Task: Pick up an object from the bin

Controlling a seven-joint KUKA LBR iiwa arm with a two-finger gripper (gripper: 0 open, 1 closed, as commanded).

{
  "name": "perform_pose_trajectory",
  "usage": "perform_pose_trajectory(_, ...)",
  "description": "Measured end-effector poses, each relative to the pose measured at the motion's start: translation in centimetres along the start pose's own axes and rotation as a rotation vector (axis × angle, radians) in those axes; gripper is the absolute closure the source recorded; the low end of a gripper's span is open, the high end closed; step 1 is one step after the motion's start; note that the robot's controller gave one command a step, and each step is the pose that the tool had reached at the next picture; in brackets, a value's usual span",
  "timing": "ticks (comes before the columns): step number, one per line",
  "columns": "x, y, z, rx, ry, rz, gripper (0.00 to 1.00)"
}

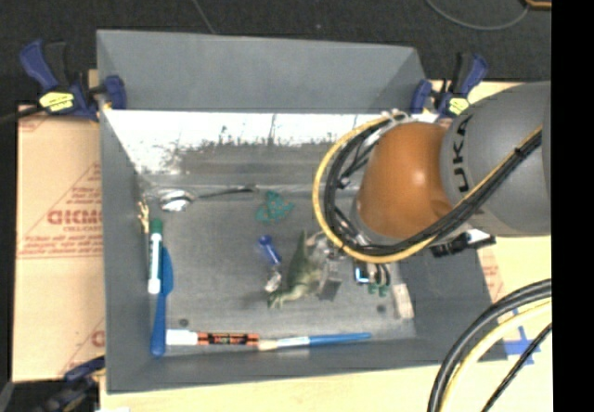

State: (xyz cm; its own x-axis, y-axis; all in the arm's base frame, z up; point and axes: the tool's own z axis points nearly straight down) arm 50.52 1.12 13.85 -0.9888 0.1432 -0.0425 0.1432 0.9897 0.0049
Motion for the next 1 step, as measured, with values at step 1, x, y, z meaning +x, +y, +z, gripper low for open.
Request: perform_pose_trajectory(1, -0.93, 1.05, 1.02, 0.001, -0.004, -0.042, 1.00)
